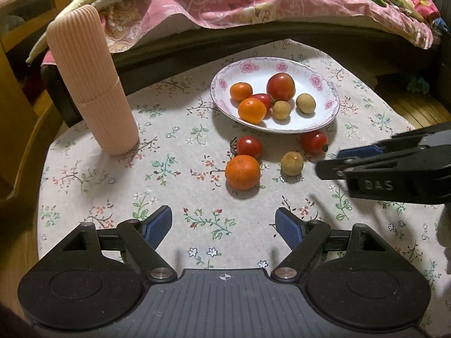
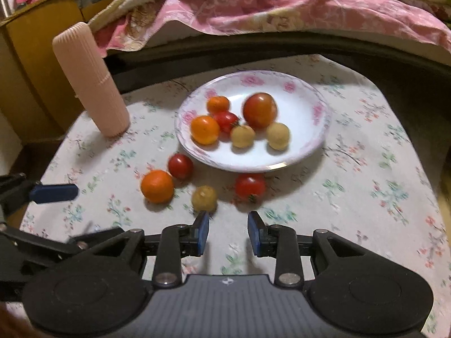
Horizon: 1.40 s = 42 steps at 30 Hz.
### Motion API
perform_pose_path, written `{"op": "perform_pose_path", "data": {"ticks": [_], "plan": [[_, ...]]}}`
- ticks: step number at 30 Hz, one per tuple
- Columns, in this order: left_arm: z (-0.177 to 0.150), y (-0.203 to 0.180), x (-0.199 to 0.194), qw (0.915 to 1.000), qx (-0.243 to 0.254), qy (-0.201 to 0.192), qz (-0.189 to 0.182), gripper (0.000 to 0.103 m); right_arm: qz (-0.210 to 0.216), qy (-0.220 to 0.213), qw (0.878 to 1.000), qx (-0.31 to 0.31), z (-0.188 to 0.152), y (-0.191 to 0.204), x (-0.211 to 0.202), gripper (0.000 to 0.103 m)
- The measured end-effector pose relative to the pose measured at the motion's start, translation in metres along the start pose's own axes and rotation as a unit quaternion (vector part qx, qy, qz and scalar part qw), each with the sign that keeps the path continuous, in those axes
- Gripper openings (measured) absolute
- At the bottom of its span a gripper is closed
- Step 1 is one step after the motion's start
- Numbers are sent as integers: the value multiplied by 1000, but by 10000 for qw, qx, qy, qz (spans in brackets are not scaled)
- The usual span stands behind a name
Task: Organize fruits
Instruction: 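Grasp another tan round fruit with the right tool, then grasp the orange tangerine with the left tool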
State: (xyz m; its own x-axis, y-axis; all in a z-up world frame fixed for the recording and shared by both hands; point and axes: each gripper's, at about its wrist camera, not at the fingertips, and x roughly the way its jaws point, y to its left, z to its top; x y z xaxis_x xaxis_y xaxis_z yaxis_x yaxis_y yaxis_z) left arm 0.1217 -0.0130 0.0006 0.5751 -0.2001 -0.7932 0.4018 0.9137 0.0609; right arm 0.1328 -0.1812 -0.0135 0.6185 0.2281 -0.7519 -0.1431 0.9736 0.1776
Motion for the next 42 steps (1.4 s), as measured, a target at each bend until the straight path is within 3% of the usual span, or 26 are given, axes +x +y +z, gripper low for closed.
{"op": "perform_pose_path", "data": {"ticks": [4, 18, 26, 42], "plan": [[0, 0, 1, 10000, 4, 12, -44, 85, 219, -25, 9997, -130, 5, 11, 10, 33], [-2, 5, 6, 9999, -59, 10, -100, 85, 131, 11, 9994, -307, 9, 18, 42, 33], [2, 2, 11, 9998, -18, -91, -202, 77, 33, 96, 9992, -384, 9, 18, 37, 29], [14, -5, 36, 9989, 126, -362, -253, 75, 119, 227, 9996, -124, 0, -8, 16, 29]]}}
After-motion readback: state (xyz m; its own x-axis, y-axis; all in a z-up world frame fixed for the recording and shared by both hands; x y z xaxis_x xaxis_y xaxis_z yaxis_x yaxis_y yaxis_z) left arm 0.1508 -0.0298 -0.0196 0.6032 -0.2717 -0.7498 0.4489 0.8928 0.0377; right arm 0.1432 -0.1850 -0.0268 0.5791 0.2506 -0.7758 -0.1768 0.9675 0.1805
